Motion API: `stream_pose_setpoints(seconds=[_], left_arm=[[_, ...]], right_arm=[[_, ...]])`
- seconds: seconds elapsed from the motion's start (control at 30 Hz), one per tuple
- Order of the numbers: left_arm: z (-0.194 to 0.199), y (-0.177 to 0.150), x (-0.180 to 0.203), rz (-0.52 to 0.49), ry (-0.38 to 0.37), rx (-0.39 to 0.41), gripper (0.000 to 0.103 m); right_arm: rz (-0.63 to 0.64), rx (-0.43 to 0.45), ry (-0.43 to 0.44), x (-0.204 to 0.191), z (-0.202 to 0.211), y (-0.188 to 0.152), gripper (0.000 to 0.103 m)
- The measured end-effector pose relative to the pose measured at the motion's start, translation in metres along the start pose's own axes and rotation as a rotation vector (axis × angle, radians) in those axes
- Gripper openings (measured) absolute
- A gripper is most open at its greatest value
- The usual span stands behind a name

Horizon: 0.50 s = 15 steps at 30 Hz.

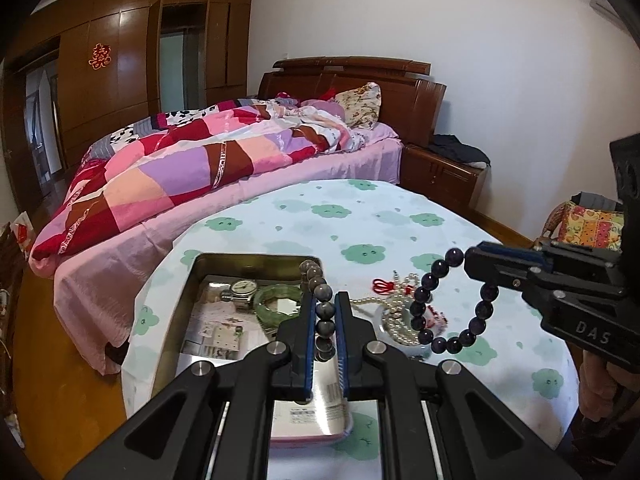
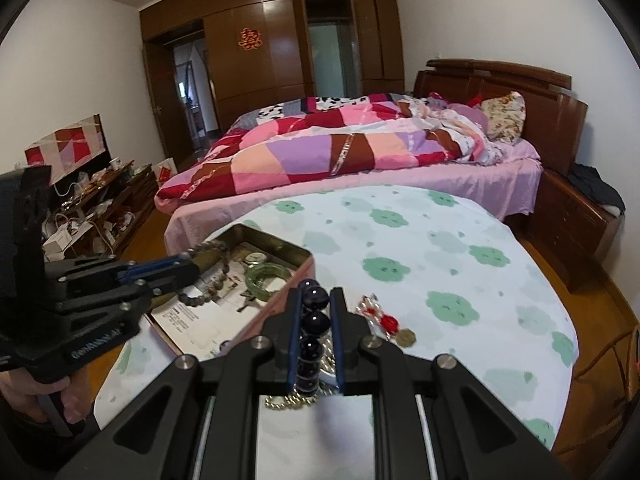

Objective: Organize jewelry
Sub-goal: 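Lift both bead bracelets and carry them over the open tin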

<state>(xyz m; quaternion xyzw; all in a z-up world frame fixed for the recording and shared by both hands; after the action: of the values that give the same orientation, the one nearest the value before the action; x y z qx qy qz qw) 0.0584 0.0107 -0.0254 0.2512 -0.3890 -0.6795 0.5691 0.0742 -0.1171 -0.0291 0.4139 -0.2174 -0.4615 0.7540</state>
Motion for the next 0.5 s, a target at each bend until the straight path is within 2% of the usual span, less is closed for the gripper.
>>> stream_pose_setpoints(seconds=[0.27,0.5], left_arm=[[-0.008,0.002,-0.017,0.007,0.026,-0.013,0.008],[-0.017,0.003,-0.046,0.031,0.063,-0.028,0.008]], right_arm=[[0.039,0.015,0.020,-0.019,-0.010,0.018,0.016],[0.065,0.016,0.040,-0.038,-0.023,0.029,0.016]])
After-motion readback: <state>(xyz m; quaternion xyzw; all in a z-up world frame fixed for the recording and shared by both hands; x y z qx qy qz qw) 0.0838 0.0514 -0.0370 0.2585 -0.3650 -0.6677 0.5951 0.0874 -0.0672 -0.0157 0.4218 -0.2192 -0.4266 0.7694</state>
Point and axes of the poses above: each gripper's, at about its wrist camera, not at the fingertips, and z roughly against the way its jaws point, x to its right, y to its top, the point moved 6 cm from there along -z, roughly the way its jaws point, and after that the axes turned 4 degrees about -y, right-handed, at the moved point
